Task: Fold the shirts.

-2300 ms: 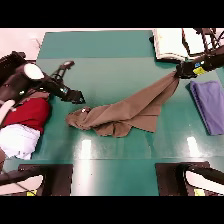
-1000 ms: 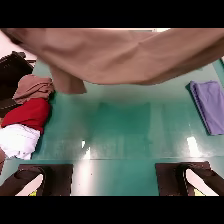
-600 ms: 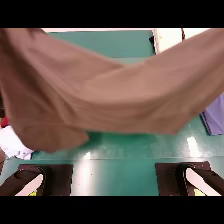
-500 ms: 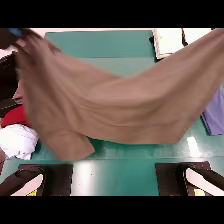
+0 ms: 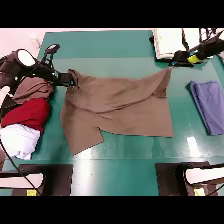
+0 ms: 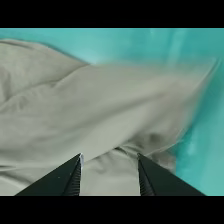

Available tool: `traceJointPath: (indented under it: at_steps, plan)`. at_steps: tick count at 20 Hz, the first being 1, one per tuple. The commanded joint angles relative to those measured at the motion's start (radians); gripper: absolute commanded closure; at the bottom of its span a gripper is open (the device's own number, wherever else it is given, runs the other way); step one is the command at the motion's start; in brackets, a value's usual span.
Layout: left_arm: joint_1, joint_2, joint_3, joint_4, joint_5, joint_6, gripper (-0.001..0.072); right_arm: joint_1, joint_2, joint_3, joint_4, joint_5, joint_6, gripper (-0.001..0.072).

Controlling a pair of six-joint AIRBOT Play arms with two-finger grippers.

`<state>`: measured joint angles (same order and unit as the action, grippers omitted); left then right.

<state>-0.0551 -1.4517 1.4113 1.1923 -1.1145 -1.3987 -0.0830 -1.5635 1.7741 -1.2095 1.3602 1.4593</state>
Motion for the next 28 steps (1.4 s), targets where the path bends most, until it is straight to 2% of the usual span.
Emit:
traceJointPath:
  at_steps: [1,3,4,10,14,17,18,19,20,21,23,25,26,27,28]
  plan:
    - [0.123,-0.046,0.024,0.000,-0.099,-0.021,0.0131,-0.043,-0.052,-0.008,0.119,0.004,-0.014,0.0330]
    - [0.210,-0.014,-0.008,-0.007,-0.207,0.012,0.0130,-0.071,-0.009,-0.051,0.119,0.082,-0.044,0.0336]
    - [0.246,0.018,-0.065,-0.010,-0.213,0.019,0.0130,-0.071,0.026,-0.097,0.118,0.089,-0.060,0.0336]
    - [0.279,0.237,-0.530,-0.076,-0.091,0.047,0.0130,-0.060,0.260,-0.426,0.119,-0.006,-0.089,0.0336]
    - [0.264,0.238,-0.665,-0.159,0.003,0.076,0.0131,-0.047,0.330,-0.512,0.120,-0.035,-0.089,0.0336]
    - [0.189,0.238,-0.695,-0.181,0.066,0.075,0.0131,-0.049,0.355,-0.527,0.119,-0.029,-0.089,0.0336]
    - [0.161,0.238,-0.695,-0.183,0.064,0.072,0.0186,-0.057,0.364,-0.527,0.119,-0.026,-0.089,0.0336]
    - [0.136,0.238,-0.694,-0.183,0.055,0.072,0.0336,-0.068,0.373,-0.527,0.119,-0.013,-0.089,0.0336]
    - [0.124,0.238,-0.690,-0.183,0.042,0.072,0.0529,-0.082,0.381,-0.528,0.114,0.009,-0.089,0.0336]
    - [0.124,0.238,-0.674,-0.182,0.017,0.072,0.0682,-0.107,0.388,-0.528,0.106,0.041,-0.089,0.0336]
    - [0.128,0.256,-0.631,-0.171,-0.015,0.073,0.0681,-0.178,0.410,-0.567,0.073,0.098,-0.091,0.0336]
    - [0.128,0.293,-0.591,-0.167,-0.021,0.073,0.0682,-0.263,0.448,-0.691,0.009,0.117,-0.090,0.0335]
    - [0.128,0.309,-0.576,-0.167,-0.019,0.073,0.0682,-0.309,0.465,-0.772,-0.014,0.117,-0.091,0.0312]
    - [0.128,0.323,-0.566,-0.166,-0.020,0.073,0.0681,-0.364,0.475,-0.866,-0.024,0.114,-0.092,0.0191]
    - [0.127,0.334,-0.565,-0.167,-0.020,0.073,0.0681,-0.420,0.476,-0.956,-0.014,0.109,-0.092,0.0166]
